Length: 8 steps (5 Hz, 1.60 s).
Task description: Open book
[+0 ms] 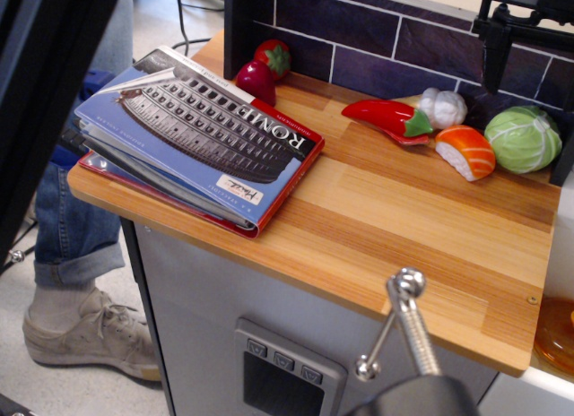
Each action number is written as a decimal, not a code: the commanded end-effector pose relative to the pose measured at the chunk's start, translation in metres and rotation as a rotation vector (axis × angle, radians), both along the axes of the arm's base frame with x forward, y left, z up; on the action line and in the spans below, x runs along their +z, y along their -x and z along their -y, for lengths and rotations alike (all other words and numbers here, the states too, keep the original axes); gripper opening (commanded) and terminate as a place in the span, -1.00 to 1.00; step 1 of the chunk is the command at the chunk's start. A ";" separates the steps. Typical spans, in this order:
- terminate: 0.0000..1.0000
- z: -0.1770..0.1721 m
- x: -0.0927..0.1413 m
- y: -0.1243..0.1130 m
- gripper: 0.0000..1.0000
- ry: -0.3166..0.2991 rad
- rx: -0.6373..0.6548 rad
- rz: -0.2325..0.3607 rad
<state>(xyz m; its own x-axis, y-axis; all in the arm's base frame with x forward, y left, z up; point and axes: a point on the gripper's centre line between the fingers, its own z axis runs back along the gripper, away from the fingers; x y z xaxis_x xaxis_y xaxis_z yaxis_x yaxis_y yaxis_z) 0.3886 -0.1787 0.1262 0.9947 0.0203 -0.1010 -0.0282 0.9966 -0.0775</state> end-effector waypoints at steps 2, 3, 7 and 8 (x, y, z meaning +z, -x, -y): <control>-1.00 -0.045 0.016 -0.007 1.00 -0.010 -0.066 0.044; -1.00 -0.093 0.040 -0.006 1.00 -0.032 -0.140 0.104; -1.00 -0.287 0.018 -0.007 1.00 -0.198 -0.256 0.050; -1.00 -0.337 -0.009 0.008 1.00 -0.190 -0.227 0.032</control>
